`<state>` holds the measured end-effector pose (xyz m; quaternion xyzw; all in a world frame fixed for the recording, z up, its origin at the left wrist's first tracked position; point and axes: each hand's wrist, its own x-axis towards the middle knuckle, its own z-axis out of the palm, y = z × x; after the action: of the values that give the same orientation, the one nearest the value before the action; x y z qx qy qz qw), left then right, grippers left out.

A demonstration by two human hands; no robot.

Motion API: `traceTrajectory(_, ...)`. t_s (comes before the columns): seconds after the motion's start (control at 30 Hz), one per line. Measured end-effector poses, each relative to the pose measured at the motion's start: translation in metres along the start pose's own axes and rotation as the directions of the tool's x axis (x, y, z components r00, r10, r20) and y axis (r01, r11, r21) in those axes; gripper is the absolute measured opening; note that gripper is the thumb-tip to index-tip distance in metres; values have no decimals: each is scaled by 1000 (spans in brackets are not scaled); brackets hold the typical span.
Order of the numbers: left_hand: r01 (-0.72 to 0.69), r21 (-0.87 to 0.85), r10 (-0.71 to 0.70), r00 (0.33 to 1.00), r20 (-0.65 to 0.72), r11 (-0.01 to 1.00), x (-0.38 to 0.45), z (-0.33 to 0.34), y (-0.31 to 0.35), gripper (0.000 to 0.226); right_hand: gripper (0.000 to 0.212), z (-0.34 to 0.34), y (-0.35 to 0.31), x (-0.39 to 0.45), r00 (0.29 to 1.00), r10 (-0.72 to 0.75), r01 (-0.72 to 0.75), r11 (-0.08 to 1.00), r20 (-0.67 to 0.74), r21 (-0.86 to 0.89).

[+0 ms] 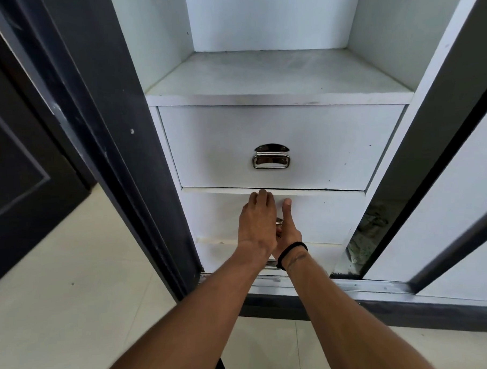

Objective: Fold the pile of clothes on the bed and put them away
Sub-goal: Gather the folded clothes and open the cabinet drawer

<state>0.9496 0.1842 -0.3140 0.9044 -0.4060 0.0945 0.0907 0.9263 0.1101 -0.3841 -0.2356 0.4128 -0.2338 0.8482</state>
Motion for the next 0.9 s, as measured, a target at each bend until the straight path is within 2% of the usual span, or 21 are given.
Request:
traceTrajectory(0.17,-1,63,0,1000,7,998,1,-3,4,72,81,2,-2,-3,1000,1,-1,1000,-27,-23)
traceTrajectory(0.27,-4,74,4,1000,-2,997,3,-4,5,68,88,4,-2,-6,1000,-7,6,999,-28,-44)
traceTrajectory(0.37,2,59,-2,1000,-10,998,5,-5,5,63,80,9,-1,-7,998,-21,20,1000,-63,-14)
traceTrajectory(0.47,-7,78,9,1000,-22,997,4,-5,6,62,103,12,0,-10,1000,6,-6,1000,-17,-11)
traceTrajectory(0.6,-22,94,27,998,-52,995,4,-4,6,53,66,11,-2,-17,994,-47,44,999,-96,-31)
traceTrajectory(0.9,-19,94,24,999,-48,995,-8,-12,7,57,83,7,-1,-36,995,-19,15,999,-93,-47)
